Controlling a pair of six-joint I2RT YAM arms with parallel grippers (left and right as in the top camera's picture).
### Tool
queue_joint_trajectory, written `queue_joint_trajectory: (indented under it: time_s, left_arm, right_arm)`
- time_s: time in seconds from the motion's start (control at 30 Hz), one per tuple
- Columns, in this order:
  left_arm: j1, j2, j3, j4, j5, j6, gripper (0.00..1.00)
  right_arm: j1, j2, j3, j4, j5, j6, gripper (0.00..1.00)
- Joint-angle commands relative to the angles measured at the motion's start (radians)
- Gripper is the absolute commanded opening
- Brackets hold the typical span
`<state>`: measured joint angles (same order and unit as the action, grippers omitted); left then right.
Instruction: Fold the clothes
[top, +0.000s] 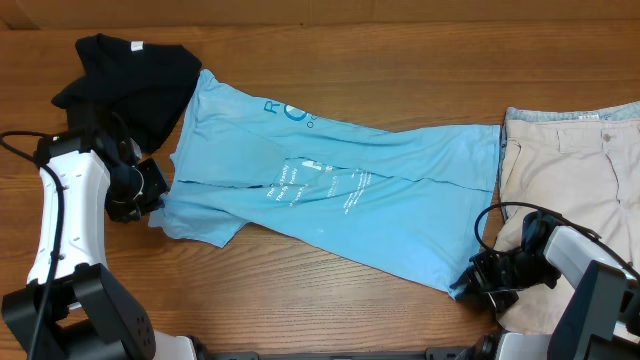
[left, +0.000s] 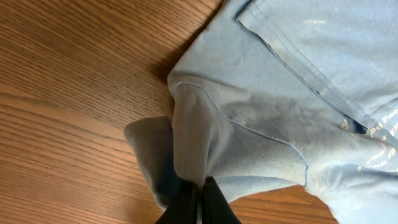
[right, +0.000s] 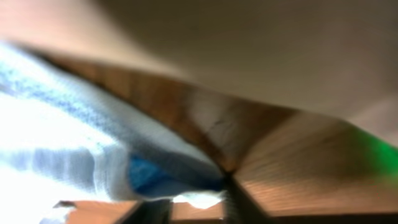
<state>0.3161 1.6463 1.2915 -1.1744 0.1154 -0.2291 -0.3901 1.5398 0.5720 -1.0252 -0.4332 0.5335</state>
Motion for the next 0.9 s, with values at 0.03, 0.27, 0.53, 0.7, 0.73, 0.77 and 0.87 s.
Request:
queue_joint_trajectory:
  time_s: [0.03, 0.27, 0.53, 0.7, 0.73, 0.77, 0.87]
  left_arm:
    - [0.002, 0.001, 0.016, 0.004, -0.014, 0.024, 0.04]
    - [0.002, 0.001, 0.067, -0.017, -0.002, 0.024, 0.04]
    - [-0.002, 0.001, 0.231, -0.043, 0.039, 0.038, 0.04]
    - [-0.024, 0.001, 0.245, 0.038, 0.121, 0.089, 0.04]
    - [-0.031, 0.001, 0.242, 0.051, 0.120, 0.090, 0.04]
    - [-0.038, 0.001, 0.241, 0.058, 0.121, 0.095, 0.04]
    - [-0.067, 0.001, 0.239, 0.064, 0.120, 0.126, 0.04]
  right_arm:
    - [0.008, 0.000, -0.003, 0.019, 0.059, 0.017, 0.04]
    - [0.008, -0.049, 0.112, -0.095, 0.051, -0.019, 0.04]
    - [0.008, -0.142, 0.314, -0.217, 0.051, -0.053, 0.04]
    - [-0.008, -0.143, 0.344, -0.150, 0.051, -0.011, 0.04]
    - [-0.016, -0.143, 0.346, -0.121, 0.048, -0.004, 0.04]
    - [-0.026, -0.143, 0.346, -0.082, 0.039, -0.005, 0.04]
    - [-0.051, -0.143, 0.346, -0.003, 0.038, -0.005, 0.04]
